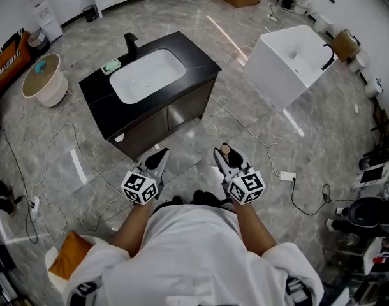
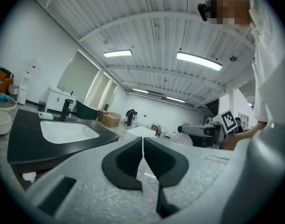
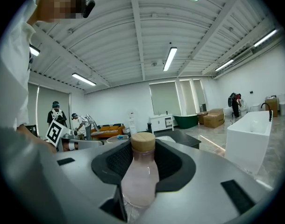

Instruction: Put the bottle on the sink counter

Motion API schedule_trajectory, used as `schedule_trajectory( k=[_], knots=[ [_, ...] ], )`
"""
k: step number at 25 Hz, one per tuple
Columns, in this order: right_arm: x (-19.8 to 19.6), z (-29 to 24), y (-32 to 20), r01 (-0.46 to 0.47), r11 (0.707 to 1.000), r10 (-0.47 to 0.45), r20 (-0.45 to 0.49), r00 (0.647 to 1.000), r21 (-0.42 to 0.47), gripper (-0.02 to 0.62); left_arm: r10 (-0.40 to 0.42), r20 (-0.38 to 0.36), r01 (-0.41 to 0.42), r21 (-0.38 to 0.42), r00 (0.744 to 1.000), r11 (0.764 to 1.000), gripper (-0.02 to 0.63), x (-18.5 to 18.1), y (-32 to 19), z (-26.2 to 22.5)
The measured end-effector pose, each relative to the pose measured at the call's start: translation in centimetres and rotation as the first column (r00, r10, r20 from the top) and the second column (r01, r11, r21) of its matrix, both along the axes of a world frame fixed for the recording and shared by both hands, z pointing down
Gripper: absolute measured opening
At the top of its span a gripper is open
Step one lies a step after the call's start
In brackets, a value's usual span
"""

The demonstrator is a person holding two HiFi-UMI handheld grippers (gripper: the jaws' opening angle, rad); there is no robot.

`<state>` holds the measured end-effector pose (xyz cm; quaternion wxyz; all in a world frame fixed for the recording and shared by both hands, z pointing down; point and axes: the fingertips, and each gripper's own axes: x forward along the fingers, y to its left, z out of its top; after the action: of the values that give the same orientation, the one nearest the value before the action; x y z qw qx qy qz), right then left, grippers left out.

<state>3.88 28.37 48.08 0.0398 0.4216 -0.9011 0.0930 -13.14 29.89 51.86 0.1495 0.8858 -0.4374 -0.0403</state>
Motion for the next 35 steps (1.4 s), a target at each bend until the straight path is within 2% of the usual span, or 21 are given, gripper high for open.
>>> schedule_trajectory(
  k=[10,20,35],
  knots=[
    [-0.2,-0.3,0.1,0.000,1.000,0.000,0.006,1.000,-0.007,0.143,-0.006,-0.026,0.005,-0.028,1.000,1.000,0.023,-0.7,0.8,1.0],
    [1.1,0.4,-1.2,-0.012,1.000,0.013,0.024,1.000,-0.020,0.143,-0.017,-0.016,0.016,-0.055,1.000,0.998,0.023,-0.5,0.0,1.9],
    [4.9,-0.8,-9.1,-0.029,1.000,0.028,0.056,0.998,0.004,0.143,-0.021,0.016,0.022,-0.031,1.000,0.999,0.023,1.5,-8.2,-0.4]
  ],
)
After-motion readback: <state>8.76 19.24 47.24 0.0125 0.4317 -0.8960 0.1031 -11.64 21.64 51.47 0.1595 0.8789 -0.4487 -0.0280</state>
